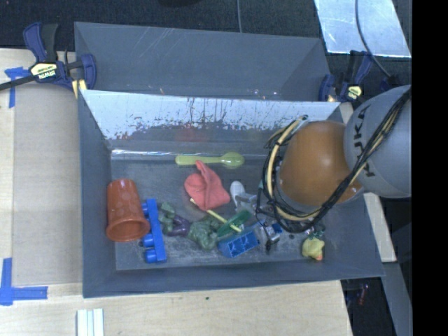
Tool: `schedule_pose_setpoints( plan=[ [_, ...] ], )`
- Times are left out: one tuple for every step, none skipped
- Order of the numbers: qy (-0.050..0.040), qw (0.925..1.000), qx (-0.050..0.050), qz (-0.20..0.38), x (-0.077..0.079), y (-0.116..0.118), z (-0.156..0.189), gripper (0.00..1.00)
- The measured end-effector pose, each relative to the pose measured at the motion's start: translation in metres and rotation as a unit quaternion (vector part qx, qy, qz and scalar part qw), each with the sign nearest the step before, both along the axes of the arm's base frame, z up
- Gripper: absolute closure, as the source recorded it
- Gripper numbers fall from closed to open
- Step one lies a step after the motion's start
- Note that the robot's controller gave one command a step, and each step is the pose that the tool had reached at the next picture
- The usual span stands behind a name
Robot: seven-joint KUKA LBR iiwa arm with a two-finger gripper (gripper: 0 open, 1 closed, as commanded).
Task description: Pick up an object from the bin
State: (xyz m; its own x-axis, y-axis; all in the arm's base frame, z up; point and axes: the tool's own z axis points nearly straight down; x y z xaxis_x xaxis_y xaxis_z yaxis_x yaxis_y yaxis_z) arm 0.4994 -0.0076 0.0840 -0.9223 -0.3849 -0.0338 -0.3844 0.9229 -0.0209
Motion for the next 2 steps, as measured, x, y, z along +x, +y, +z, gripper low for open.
schedule_pose_setpoints(
  plan=[
    [0.0, 1.0, 0.0, 0.0, 0.0, 0.0, 0.0, 1.0],
    [0.0025, 1.0, 0.0, 0.0, -0.003, 0.0, 0.032, 1.0]
  ],
)
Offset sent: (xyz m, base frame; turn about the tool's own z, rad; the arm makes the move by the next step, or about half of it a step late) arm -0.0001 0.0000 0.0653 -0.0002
